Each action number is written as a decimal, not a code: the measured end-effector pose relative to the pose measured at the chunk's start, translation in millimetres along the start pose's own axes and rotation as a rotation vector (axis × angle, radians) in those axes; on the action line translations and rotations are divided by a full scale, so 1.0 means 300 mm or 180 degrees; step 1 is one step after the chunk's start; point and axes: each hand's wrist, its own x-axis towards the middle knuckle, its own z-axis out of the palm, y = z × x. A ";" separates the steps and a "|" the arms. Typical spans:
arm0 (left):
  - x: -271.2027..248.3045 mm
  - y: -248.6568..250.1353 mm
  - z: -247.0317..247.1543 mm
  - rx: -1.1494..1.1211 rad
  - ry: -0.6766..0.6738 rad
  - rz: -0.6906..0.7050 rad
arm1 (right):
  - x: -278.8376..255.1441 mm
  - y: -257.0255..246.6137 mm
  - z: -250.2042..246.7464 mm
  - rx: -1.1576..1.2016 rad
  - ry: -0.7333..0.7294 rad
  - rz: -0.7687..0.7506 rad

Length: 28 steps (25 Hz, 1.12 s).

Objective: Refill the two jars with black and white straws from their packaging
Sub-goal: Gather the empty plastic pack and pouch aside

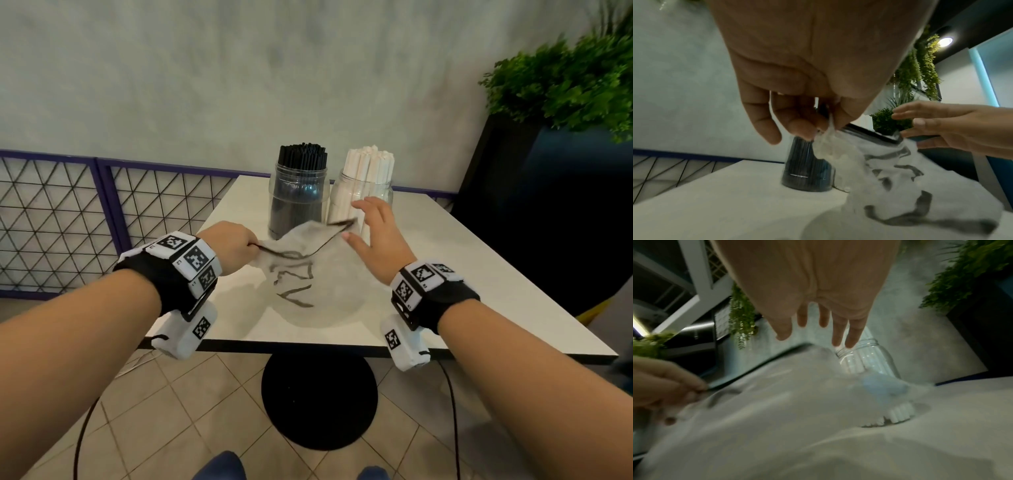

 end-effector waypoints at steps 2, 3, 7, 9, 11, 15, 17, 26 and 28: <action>-0.008 0.002 0.007 -0.0949 0.0007 -0.0326 | -0.043 -0.037 0.023 -0.0150 0.0057 -0.0255; -0.013 0.007 0.012 -0.1661 -0.0005 -0.0496 | -0.068 -0.059 0.034 -0.0261 0.0057 -0.0358; -0.040 0.048 0.022 -0.3662 0.0170 -0.0805 | -0.144 -0.132 0.095 -0.0935 0.0066 -0.0726; -0.050 0.063 0.011 -0.4116 0.0280 -0.0849 | -0.150 -0.140 0.120 -0.1078 0.0256 -0.0461; -0.054 0.061 0.009 -0.4347 0.0321 -0.0855 | -0.146 -0.127 0.132 -0.0926 0.0328 -0.0039; -0.057 0.029 0.021 -0.4336 0.0342 -0.0999 | -0.144 -0.114 0.133 -0.0541 -0.0158 0.0116; -0.053 -0.026 0.028 -0.4086 0.0565 -0.1267 | -0.133 -0.072 0.099 -0.0960 -0.0502 0.0153; -0.084 -0.160 0.119 -0.0501 -0.0406 -0.1256 | -0.140 0.029 0.028 -0.1528 -0.2029 0.1028; -0.072 -0.137 0.133 -0.0141 -0.0379 -0.0916 | -0.117 0.016 0.035 -0.0767 -0.1437 0.1405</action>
